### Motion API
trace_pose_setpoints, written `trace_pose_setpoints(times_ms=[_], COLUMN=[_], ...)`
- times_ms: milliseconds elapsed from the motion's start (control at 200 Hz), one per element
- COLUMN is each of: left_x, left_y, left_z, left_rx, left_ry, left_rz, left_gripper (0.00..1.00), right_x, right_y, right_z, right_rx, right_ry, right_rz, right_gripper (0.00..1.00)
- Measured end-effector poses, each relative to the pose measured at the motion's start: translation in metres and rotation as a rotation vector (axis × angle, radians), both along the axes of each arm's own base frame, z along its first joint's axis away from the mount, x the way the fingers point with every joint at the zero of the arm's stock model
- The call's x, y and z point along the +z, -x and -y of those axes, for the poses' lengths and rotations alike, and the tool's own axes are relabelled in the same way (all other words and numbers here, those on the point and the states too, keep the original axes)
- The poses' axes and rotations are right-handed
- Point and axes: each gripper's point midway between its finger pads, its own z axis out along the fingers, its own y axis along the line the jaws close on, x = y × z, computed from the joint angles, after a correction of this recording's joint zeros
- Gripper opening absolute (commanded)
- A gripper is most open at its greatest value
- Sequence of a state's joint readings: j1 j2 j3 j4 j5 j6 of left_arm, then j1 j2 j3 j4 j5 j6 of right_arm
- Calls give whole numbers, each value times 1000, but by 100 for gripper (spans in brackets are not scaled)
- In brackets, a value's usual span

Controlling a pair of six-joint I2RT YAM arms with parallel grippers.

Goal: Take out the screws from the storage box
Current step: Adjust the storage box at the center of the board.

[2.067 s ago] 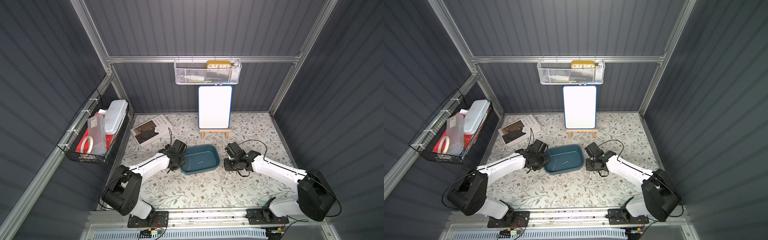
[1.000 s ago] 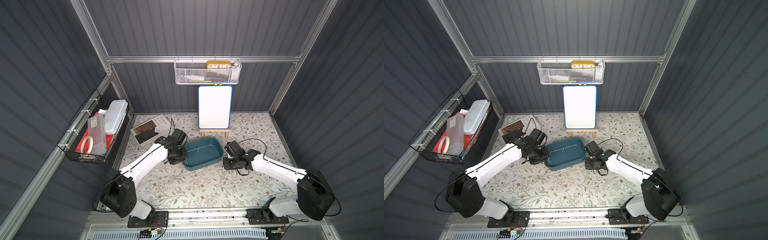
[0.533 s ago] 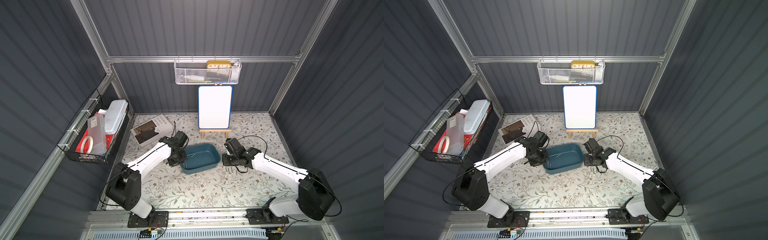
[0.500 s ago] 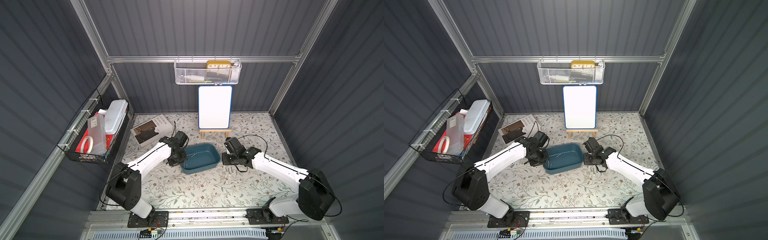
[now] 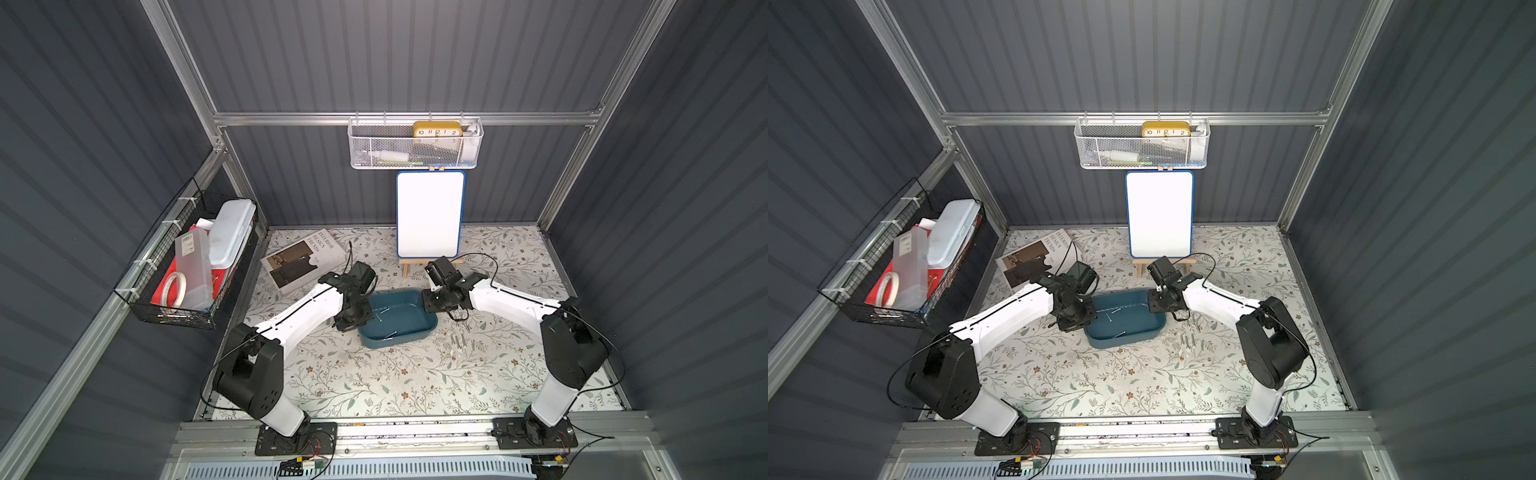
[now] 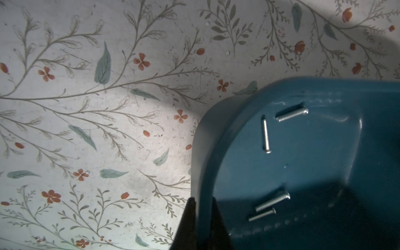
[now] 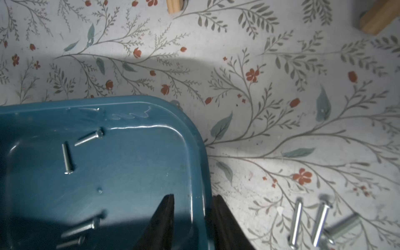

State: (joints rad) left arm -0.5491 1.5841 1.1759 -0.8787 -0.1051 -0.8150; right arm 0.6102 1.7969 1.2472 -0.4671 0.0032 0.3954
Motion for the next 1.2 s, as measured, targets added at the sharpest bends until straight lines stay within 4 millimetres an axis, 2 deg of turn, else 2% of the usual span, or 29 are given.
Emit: trace_pose_setpoints(times_ms=[190, 525, 615, 700, 820, 1021, 1161, 1201], left_x=[8, 15, 16, 17, 18, 8, -2, -3], left_y=[-3, -13, -17, -21, -27, -29, -26, -25], left_z=[7, 7, 8, 9, 11, 11, 9, 7], left_rx=[-9, 7, 10, 13, 23, 41, 55, 60], left_ry=[32, 38, 41, 46, 58, 71, 76, 74], left_rz=[11, 48, 66, 81, 106, 118, 123, 124], left_gripper=[6, 26, 27, 38, 46, 57, 73, 80], right_x=[-33, -34, -36, -37, -37, -35, -35, -35], right_y=[13, 19, 21, 22, 22, 24, 29, 30], right_z=[6, 9, 10, 10, 9, 11, 14, 16], right_rx=[9, 12, 7, -2, -6, -20, -24, -27], right_ry=[76, 87, 90, 85, 80, 82, 102, 108], right_rz=[-109, -125, -134, -141, -144, -147, -161, -166], right_gripper=[32, 21, 17, 15, 15, 14, 15, 15])
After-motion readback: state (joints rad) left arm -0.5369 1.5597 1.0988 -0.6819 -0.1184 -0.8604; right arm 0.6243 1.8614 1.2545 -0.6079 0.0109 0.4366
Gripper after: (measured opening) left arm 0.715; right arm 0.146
